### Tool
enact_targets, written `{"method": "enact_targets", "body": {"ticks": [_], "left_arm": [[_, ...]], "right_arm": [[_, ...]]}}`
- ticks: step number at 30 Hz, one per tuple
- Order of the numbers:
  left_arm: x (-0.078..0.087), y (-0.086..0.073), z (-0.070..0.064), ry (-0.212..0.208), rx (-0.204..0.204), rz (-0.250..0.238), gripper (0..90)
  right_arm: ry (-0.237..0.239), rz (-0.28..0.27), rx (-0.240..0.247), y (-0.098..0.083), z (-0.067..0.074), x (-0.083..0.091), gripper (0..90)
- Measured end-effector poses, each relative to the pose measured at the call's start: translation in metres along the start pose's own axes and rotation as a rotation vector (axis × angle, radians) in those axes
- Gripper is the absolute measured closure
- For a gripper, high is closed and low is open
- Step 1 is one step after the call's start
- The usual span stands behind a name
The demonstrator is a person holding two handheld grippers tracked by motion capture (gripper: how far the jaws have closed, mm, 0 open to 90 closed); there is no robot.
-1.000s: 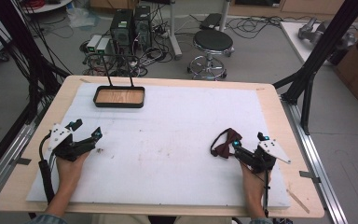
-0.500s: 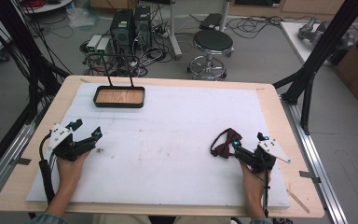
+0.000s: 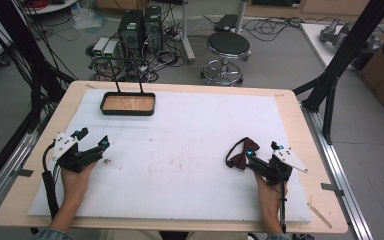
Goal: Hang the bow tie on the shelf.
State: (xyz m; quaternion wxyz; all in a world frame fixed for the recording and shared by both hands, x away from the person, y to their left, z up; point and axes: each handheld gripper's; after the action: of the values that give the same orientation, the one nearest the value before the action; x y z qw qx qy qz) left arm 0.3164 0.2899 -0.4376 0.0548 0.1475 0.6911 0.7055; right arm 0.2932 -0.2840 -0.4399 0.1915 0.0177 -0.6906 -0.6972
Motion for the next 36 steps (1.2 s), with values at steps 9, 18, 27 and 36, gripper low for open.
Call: {"method": "enact_targets", "body": {"ticks": [9, 18, 27, 36], "left_arm": [[-0.001, 0.000, -0.001, 0.000, 0.002, 0.008, 19.2], [0.000, 0.000, -0.001, -0.004, -0.003, 0.011, 19.0], [0.000, 0.000, -0.001, -0.004, -0.001, 0.011, 19.1], [-0.001, 0.000, 0.000, -0.004, 0.007, 0.009, 19.1]], "right_arm": [[-0.022, 0.096, 0.020, 0.003, 0.021, -0.014, 22.9], [-0.041, 0.213, 0.015, 0.004, 0.031, -0.030, 31.2], [-0.068, 0.359, -0.030, 0.005, 0.029, -0.047, 38.3], [-0.062, 0.420, -0.085, 0.005, 0.023, -0.053, 51.3]]}}
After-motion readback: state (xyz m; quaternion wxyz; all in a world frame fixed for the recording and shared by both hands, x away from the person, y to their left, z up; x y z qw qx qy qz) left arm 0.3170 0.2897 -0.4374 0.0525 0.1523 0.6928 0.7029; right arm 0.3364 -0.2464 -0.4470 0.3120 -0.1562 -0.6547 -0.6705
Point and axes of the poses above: each handheld gripper's, and its own axes: x roughly backward along the jaws, y roughly out of its top, z roughly to its left, and after that the axes turned 5 degrees about y, right-handed
